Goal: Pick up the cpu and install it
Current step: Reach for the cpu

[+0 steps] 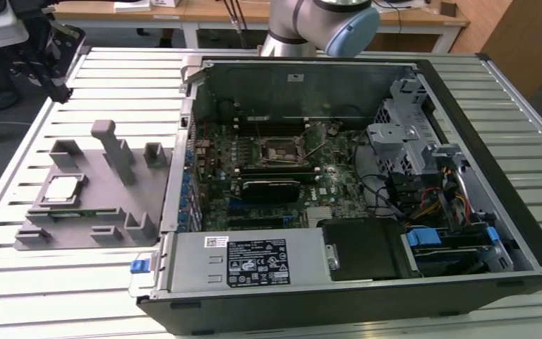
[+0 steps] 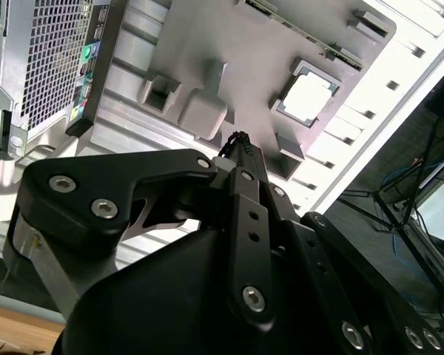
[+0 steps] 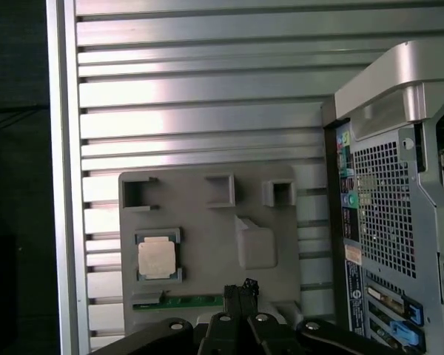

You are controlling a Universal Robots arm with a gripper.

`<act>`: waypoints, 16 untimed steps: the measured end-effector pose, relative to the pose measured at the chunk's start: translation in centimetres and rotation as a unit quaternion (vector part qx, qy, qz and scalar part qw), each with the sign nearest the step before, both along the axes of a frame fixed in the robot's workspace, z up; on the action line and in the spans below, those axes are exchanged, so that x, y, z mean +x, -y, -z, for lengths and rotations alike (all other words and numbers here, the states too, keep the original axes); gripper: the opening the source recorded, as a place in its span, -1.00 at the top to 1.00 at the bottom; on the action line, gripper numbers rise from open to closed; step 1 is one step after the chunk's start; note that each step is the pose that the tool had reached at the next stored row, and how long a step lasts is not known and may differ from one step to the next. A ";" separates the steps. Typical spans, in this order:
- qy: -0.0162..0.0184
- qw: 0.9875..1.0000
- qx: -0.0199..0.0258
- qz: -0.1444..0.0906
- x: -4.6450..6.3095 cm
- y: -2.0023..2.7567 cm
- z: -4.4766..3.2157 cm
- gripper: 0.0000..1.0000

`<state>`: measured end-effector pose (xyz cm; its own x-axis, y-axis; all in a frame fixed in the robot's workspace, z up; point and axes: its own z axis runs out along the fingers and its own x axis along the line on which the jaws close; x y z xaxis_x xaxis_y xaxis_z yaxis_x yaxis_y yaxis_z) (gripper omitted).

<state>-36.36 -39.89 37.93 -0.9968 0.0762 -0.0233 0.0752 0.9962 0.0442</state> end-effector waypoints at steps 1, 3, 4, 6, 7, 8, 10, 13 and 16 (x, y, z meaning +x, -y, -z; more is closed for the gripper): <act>0.000 1.000 0.000 0.000 -0.1 0.00 0.01 0.79; 0.000 1.000 0.000 0.000 -0.4 0.00 0.02 0.79; 0.000 1.000 0.000 0.000 -0.5 0.00 0.03 0.79; 0.000 1.000 0.000 0.000 -0.9 0.00 0.04 0.79; 0.000 1.000 0.000 0.000 -1.1 0.00 0.04 0.79; 0.000 1.000 0.000 0.000 -1.3 0.00 0.04 0.79; 0.000 1.000 0.000 0.000 -1.9 0.00 0.05 0.79; 0.000 1.000 0.000 0.000 -2.6 0.00 0.07 0.79; 0.000 1.000 0.000 0.000 -3.2 0.00 0.07 0.79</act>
<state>-39.58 -39.89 37.85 -0.9968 0.0762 -0.0232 0.0751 0.9962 0.0442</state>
